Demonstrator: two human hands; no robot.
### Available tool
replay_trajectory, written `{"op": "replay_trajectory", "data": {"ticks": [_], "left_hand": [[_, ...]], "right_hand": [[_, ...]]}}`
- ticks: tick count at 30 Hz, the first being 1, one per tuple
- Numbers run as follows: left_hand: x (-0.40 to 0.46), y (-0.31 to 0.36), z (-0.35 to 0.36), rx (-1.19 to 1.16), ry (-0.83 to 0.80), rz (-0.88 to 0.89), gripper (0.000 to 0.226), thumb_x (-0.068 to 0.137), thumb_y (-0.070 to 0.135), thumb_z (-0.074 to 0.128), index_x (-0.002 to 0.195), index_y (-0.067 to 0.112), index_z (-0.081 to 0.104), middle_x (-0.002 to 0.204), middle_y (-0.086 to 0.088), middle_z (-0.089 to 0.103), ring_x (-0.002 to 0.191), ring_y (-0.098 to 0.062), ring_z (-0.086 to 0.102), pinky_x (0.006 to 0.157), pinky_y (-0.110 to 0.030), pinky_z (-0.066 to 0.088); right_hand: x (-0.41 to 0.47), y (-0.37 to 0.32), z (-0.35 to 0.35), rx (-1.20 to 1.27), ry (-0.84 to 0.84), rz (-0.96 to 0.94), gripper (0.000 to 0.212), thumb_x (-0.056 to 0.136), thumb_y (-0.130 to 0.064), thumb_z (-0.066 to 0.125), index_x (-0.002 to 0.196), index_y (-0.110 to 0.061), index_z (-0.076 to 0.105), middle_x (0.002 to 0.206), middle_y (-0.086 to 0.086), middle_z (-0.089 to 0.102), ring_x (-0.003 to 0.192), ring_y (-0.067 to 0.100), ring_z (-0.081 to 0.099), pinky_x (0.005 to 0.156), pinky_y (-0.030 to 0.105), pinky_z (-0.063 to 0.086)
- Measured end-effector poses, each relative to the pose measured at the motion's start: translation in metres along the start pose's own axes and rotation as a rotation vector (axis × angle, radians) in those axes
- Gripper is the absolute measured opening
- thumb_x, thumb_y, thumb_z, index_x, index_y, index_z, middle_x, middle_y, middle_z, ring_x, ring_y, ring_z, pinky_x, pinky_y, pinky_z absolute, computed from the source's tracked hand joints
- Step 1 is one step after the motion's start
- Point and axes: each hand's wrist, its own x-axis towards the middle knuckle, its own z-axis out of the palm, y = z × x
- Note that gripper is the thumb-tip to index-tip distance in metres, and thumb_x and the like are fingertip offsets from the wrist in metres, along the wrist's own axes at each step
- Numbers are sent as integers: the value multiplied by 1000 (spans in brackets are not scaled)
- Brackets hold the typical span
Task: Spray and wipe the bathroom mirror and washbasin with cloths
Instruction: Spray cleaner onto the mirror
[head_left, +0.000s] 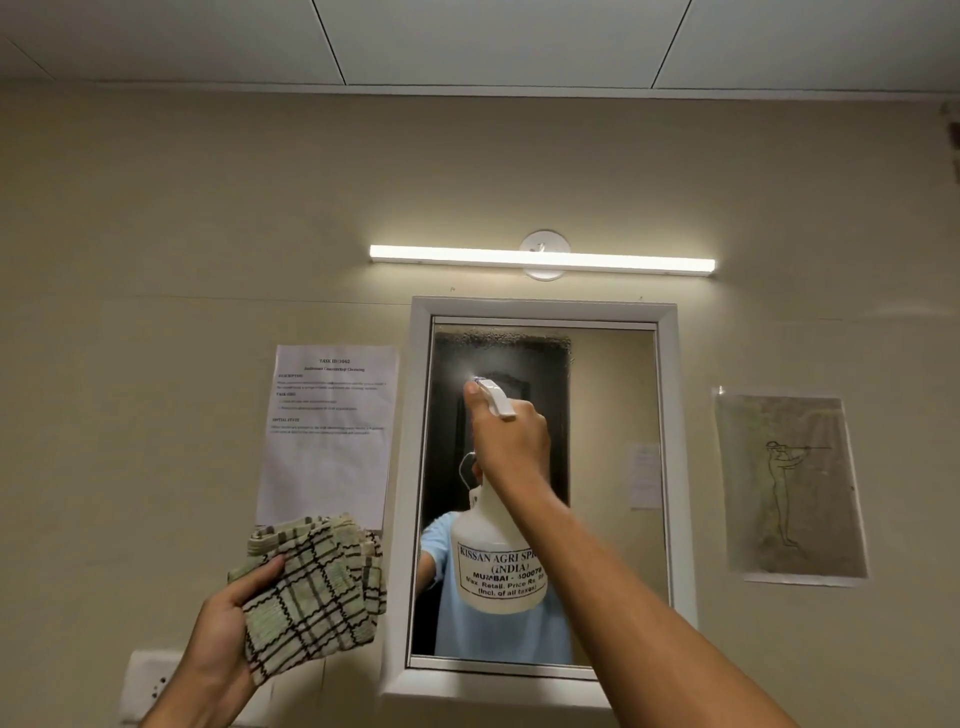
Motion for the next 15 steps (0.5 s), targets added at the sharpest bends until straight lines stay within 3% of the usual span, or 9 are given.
{"op": "replay_trajectory", "data": {"ticks": [3, 7, 11, 15], "left_hand": [[-1, -3, -4, -19, -41, -16, 47, 98, 19, 41, 75, 5, 80, 87, -20, 75, 70, -33, 74, 60, -50, 60], [-2, -7, 0, -44, -87, -25, 51, 99, 17, 39, 71, 5, 80, 84, -19, 76, 69, -32, 74, 54, -46, 61], [-5, -13, 17, -19, -142, -32, 57, 100, 16, 37, 62, 8, 79, 74, -16, 75, 61, -28, 73, 47, -42, 59], [-3, -20, 40, -18, -174, -35, 54, 100, 16, 37, 67, 8, 80, 81, -17, 76, 66, -29, 74, 49, -42, 60]], "right_hand": [[-6, 11, 1, 24, 16, 29, 48, 98, -52, 49, 68, -17, 62, 64, 5, 67, 62, 23, 69, 69, 46, 61], [-7, 24, -19, -29, 67, 43, 48, 98, -52, 48, 75, -15, 69, 68, 3, 69, 65, 19, 68, 63, 32, 56], [-4, 40, -46, -48, 124, 112, 48, 97, -53, 50, 79, -15, 73, 70, 1, 71, 64, 18, 68, 58, 29, 54], [-9, 51, -67, -67, 152, 150, 48, 97, -53, 50, 78, -16, 72, 70, 2, 71, 65, 19, 68, 58, 28, 54]]}}
